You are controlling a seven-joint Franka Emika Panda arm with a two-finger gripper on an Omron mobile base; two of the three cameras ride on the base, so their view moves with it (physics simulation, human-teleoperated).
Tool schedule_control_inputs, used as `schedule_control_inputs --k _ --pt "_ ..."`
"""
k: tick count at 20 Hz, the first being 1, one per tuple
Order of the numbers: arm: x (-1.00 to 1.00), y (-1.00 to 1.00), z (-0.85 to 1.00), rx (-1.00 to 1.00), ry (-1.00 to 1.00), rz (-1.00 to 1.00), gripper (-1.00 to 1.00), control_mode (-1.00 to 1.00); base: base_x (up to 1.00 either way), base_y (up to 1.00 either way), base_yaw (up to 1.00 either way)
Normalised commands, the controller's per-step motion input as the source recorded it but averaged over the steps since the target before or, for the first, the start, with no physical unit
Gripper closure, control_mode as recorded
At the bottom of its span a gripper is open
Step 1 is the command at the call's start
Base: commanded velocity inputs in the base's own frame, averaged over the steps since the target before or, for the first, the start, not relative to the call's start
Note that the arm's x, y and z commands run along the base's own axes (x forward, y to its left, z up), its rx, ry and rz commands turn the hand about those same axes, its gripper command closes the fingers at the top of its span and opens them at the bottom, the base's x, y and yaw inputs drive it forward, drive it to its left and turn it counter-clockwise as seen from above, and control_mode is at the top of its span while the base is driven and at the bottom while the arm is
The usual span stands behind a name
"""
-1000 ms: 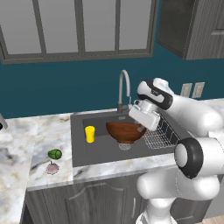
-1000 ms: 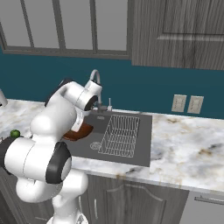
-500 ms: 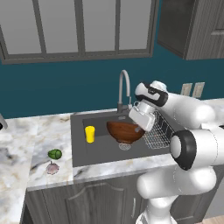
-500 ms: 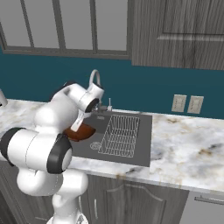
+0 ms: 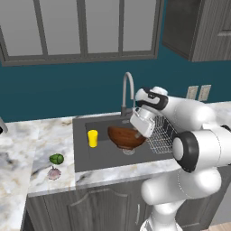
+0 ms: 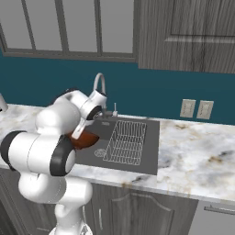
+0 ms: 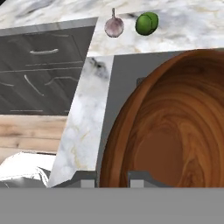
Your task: Remove the avocado and garlic from the sink. Then move the bowl and cup from the counter to the sink for washing.
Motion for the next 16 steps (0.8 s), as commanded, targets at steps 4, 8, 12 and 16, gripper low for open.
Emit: schedule_control_inputs --k 4,8,12,16 --pt "0.09 0.09 -0.13 -0.05 0.0 0.0 1.0 -1.0 0.0 0.0 0.0" --pt "0.12 0.13 -0.15 -0.06 0.0 0.0 1.0 -1.0 0.0 0.0 0.0" --pt "0.16 0.01 -0.12 -0.04 0.0 0.0 1.0 -1.0 0.0 0.0 0.0" --pt "0.16 0.0 -0.1 -0.04 0.0 -0.02 1.0 -1.0 0.0 0.0 0.0"
